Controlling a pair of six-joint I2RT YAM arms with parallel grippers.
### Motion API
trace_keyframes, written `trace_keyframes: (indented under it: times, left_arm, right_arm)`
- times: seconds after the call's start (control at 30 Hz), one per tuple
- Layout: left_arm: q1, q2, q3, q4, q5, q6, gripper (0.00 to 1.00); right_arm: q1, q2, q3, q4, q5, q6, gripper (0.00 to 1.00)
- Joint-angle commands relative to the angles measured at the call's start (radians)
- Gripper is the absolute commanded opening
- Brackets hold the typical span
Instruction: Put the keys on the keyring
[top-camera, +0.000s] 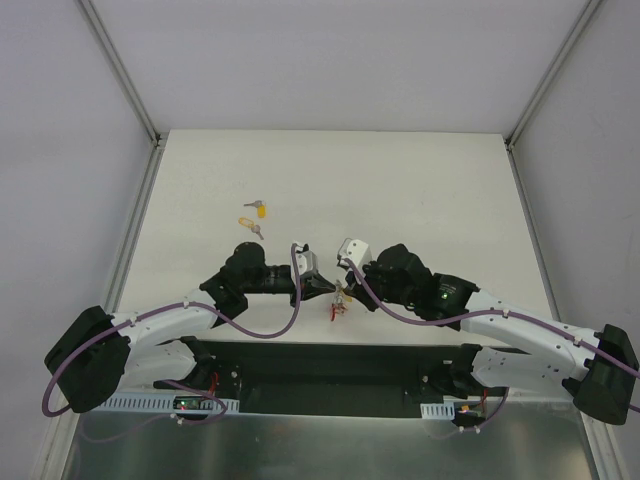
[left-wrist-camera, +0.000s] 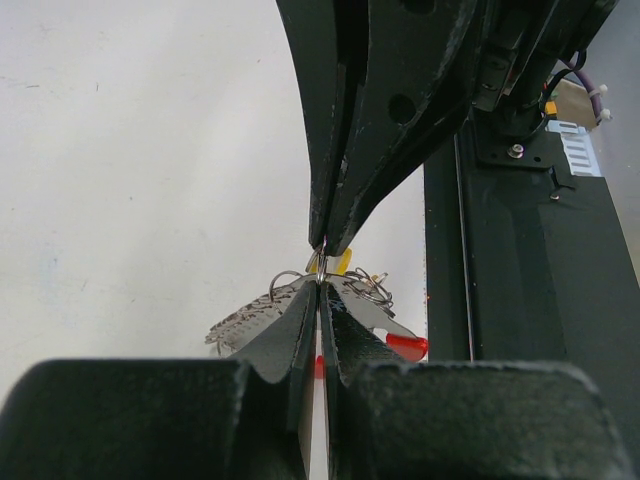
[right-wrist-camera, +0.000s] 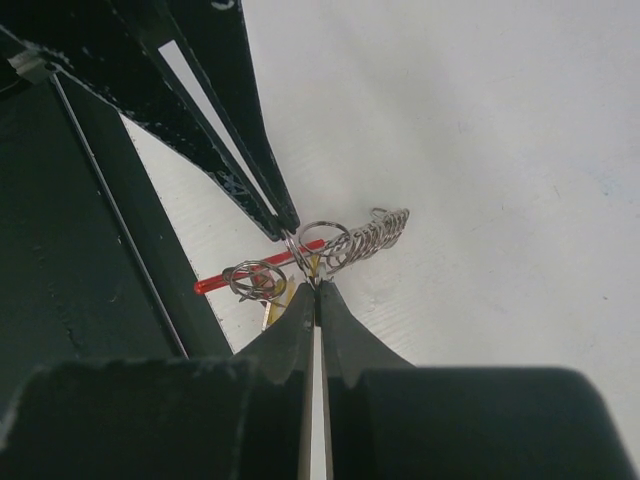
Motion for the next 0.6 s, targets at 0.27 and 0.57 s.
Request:
trace_keyframes:
  times: [0.27, 0.57]
  left_arm:
    - [-0.016, 0.0, 0.078, -0.116, 0.063, 0.064, 0.0]
    - [-0.013, -0.003, 0.118, -0.205, 0.114, 0.15, 0.0]
  right_arm:
    - [0.011, -0.003, 0.091, 0.05, -0.065, -0.101, 0.02]
    - [0.013, -0.021, 0.093, -0.002, -0.194, -0.191, 0.02]
